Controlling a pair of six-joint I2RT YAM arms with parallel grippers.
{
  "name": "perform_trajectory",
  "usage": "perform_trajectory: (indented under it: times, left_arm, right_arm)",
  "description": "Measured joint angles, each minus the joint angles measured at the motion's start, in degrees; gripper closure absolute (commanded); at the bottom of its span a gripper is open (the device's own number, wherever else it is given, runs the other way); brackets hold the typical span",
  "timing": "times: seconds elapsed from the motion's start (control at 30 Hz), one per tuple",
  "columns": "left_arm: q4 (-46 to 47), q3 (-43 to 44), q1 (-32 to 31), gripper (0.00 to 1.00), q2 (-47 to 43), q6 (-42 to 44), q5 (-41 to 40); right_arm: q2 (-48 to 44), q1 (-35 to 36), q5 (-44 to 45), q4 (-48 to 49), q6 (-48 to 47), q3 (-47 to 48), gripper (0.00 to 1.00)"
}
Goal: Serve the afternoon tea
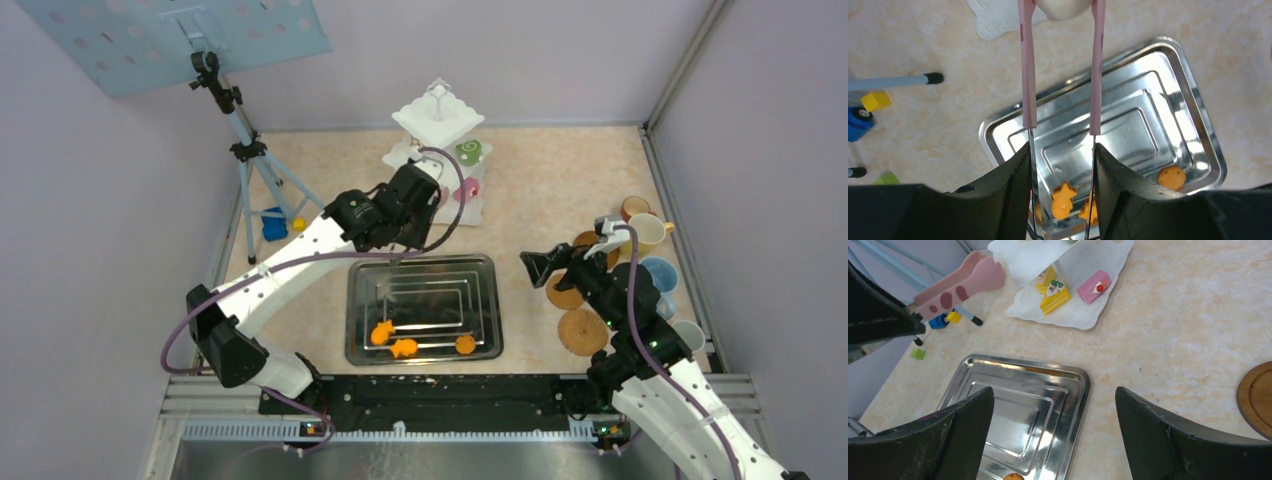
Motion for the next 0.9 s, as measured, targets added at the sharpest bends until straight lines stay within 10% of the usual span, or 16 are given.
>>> perform_trajectory:
  times: [0.9]
  left_arm:
    - [19.2,-1.0,9.7,0.56,8.4,3.7,4.7]
  right_arm:
    - [-1.5,0.0,4.4,-5.3,-2.0,4.2,0.02]
